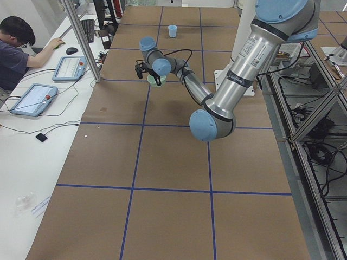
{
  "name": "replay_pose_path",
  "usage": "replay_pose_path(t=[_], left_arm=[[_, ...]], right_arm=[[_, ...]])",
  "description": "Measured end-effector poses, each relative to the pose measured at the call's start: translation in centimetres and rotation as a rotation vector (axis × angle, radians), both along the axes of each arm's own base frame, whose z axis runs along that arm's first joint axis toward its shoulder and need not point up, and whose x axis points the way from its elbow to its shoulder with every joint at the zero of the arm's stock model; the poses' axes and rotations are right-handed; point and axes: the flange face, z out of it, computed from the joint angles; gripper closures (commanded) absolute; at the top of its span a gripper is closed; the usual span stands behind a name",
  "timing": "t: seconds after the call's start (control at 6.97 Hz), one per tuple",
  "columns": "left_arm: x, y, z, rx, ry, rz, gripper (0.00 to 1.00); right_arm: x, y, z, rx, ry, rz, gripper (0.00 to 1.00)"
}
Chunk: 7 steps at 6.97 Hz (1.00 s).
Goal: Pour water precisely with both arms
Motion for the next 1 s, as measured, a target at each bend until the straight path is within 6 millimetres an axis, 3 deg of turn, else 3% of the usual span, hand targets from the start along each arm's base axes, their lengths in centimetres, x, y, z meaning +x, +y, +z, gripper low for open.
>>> replay_pose_path(t=[0.14, 0.29, 0.57, 0.86, 1.0], left_arm=[[5.3, 0.7, -1.5, 0.002, -0.031, -0.003, 1.0], [8.6, 1.5, -1.7, 0.008, -0.043, -0.007, 1.0], [12.7, 2.1, -0.7, 0.02, -0.033, -0.015, 1.0], [14.7, 2.3, -1.8, 0.028, -0.018, -0.017, 1.0], [15.0, 2.4, -2.5, 0.031, -0.012, -0.016, 0.32]], right_arm=[[-0.1, -0.1, -0.1, -0.004, -0.009, 0.001, 0.0], [-0.1, -0.2, -0.2, -0.004, -0.016, 0.0, 0.0], [-0.2, -0.3, -0.4, -0.002, -0.021, 0.0, 0.0], [-0.2, -0.6, -0.5, 0.0, -0.02, 0.0, 0.0], [-0.2, -0.7, -0.5, -0.001, -0.02, 0.0, 0.0]])
